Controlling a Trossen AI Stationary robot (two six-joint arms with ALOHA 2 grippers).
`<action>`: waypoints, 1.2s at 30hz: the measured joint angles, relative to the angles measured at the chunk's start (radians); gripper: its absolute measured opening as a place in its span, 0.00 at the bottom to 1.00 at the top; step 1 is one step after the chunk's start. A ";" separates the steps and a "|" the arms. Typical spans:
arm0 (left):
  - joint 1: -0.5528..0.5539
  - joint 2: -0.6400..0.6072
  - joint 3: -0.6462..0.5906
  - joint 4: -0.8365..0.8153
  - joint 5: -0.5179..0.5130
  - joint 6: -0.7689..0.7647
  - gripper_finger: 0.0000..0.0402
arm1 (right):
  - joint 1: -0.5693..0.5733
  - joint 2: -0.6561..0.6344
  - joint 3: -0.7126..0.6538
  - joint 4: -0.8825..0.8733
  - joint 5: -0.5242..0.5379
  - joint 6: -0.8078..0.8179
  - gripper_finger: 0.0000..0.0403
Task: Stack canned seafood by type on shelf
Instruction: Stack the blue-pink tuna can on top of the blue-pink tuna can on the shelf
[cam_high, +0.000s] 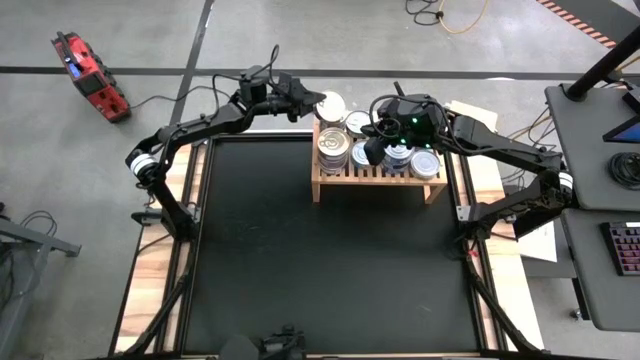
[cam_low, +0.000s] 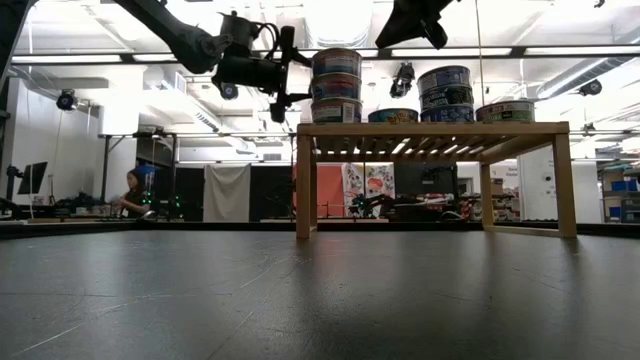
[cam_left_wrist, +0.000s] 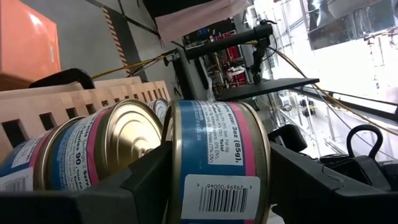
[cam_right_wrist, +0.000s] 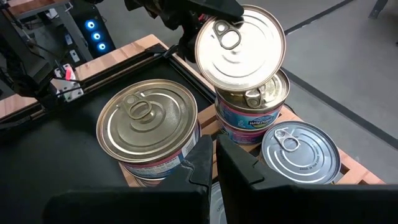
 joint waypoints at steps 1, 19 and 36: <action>0.000 0.000 0.000 -0.004 0.000 0.000 0.56 | 0.000 0.000 0.000 0.000 0.000 0.000 0.03; 0.000 0.000 0.000 -0.012 0.006 0.000 0.56 | 0.000 0.000 0.000 0.000 0.000 -0.006 0.03; 0.000 0.000 0.000 -0.012 0.008 0.011 0.64 | 0.000 0.000 0.000 0.000 0.000 -0.007 0.03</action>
